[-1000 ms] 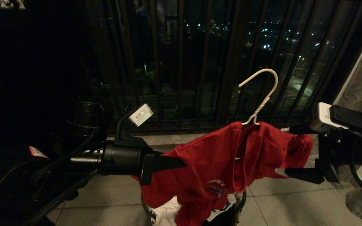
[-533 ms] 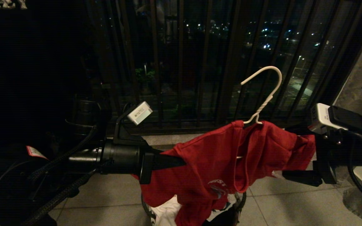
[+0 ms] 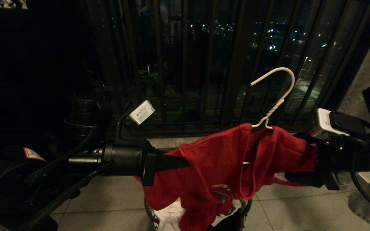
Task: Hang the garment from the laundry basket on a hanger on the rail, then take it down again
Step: Hang the clothes rack on the clothesline
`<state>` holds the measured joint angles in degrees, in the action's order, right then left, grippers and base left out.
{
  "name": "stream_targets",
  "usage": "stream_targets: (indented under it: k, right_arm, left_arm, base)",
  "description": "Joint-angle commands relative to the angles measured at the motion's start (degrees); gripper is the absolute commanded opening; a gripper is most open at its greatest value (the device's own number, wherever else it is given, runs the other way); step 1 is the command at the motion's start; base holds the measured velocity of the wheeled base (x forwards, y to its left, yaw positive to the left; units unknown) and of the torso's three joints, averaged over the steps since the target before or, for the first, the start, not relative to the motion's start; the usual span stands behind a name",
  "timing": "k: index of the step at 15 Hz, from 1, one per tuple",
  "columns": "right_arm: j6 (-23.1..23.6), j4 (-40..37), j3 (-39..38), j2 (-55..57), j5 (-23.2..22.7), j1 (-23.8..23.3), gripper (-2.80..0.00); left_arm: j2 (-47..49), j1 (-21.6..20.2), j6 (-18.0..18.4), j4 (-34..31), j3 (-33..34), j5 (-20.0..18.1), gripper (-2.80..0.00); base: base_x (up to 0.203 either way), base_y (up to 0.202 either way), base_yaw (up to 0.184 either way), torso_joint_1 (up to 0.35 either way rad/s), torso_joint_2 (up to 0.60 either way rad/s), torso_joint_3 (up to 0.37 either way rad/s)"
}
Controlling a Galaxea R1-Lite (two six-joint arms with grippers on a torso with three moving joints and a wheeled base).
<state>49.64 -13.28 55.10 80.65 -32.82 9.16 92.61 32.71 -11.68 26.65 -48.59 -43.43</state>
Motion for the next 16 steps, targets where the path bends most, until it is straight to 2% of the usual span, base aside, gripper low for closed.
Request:
stream_targets:
  k: [1,2,5,16]
  right_arm:
    - [0.28,-0.42,0.01,0.21,-0.23,0.93,-2.80]
    - [0.24,-0.62,0.01,0.28,-0.18,1.64,-2.80]
    - [0.19,-1.23,0.01,0.29,-0.15,2.43,-2.80]
    - [0.19,-1.40,-0.56,-0.85,-0.05,3.44,-2.80]
  left_arm:
    - [0.29,-0.10,-0.36,0.95,-0.19,-0.16,-2.80]
    - [0.39,-0.15,-1.20,2.42,-0.07,-0.16,-2.80]
    - [0.07,-0.50,-8.64,8.87,0.13,0.33,-2.80]
    - [0.90,-1.33,-8.54,9.74,0.95,0.10,-2.80]
  base:
    - [0.000,0.000,0.000,0.000,0.00,0.000]
    - [0.000,0.000,0.000,0.000,0.00,0.000]
    - [0.000,0.000,0.000,0.000,0.00,0.000]
    - [0.000,0.000,0.000,0.000,0.00,0.000]
